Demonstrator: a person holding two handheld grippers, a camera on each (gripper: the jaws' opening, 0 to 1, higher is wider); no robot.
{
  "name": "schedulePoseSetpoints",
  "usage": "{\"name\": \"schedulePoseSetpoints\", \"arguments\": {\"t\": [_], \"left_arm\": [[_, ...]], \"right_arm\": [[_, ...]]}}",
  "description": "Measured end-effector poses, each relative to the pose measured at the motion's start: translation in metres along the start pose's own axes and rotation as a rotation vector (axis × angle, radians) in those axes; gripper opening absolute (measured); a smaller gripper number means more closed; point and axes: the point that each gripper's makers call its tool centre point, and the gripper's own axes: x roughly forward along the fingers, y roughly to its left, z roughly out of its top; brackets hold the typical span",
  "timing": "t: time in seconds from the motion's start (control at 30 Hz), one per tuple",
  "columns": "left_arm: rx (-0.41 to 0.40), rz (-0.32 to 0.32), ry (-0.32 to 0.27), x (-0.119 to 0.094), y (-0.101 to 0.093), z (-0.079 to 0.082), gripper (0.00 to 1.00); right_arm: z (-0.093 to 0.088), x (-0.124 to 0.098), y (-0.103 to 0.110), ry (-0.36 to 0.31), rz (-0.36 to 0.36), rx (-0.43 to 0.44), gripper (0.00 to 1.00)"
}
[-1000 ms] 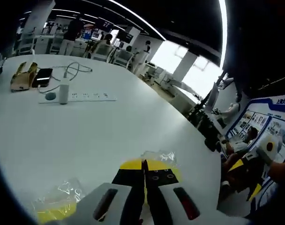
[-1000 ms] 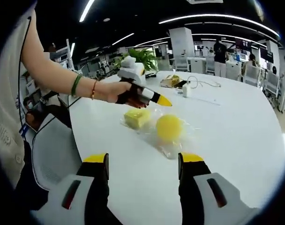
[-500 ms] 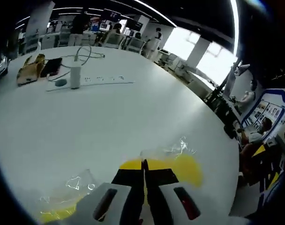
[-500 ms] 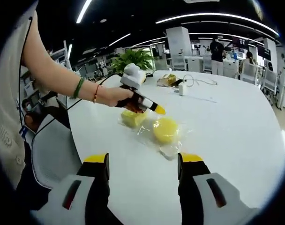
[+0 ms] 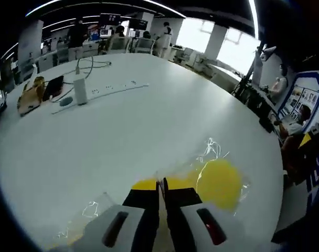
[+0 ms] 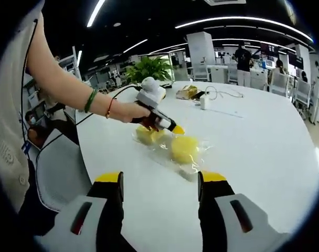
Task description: Compare the silicone blocks by pressing each to a similar depth, holding the contact briefly, and releasing to observe deformation and rebound differences across the visible hardness samples.
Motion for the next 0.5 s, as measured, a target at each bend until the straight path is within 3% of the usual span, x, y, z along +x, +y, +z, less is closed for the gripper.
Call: {"name": "schedulePoseSetpoints", "arguments": {"t": [0.03, 0.13, 0.4, 0.5], "left_arm": [[0.029, 0.019, 0.003, -0.001, 0.003, 0.000, 0.07], [-0.005, 0.019, -0.003, -0.003, 0.006, 0.003, 0.21], [0.009, 0.030, -0.021, -0.018, 0.006, 0.012, 0.31], [0.056, 0.037, -0.030, -0.031, 0.004, 0.015, 0.37]], "right_arm": [[0.000, 0.000, 0.001, 0.002, 0.001, -0.001, 0.53], [0.001, 0.001, 0.002, -0.002, 0.004, 0.001, 0.53], [0.002, 0.003, 0.008, -0.009, 0.000, 0.006, 0.54], [0.003, 0.005, 0.011, -0.018, -0.005, 0.012, 0.54]]}}
